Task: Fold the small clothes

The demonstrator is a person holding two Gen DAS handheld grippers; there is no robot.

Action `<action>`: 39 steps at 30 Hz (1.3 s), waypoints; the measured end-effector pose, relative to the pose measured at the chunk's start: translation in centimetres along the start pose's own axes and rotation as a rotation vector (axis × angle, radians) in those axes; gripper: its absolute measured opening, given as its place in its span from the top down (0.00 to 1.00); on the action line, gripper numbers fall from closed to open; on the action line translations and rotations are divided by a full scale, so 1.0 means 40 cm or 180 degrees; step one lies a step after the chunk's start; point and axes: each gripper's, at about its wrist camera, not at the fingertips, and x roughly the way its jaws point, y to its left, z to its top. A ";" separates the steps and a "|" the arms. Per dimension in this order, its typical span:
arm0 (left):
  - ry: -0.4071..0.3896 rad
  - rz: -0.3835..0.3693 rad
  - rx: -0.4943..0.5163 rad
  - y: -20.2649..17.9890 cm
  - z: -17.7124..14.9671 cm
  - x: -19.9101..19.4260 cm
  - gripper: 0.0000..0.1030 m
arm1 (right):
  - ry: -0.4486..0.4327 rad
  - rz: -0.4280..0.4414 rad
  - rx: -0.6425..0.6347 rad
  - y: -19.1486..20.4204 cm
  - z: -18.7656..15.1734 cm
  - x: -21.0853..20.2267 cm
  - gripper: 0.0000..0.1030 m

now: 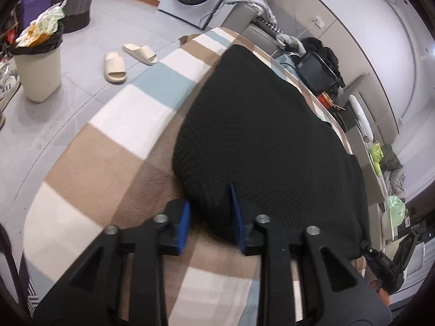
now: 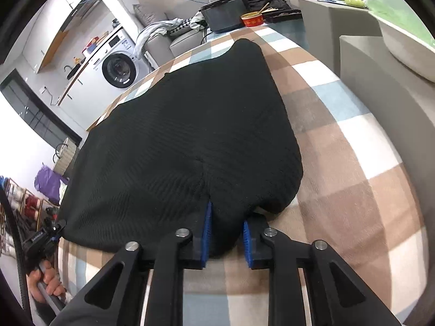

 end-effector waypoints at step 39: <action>0.0225 -0.0089 0.2011 -0.319 0.032 0.153 0.01 | -0.0164 -0.0732 -0.1673 0.139 0.108 0.195 0.22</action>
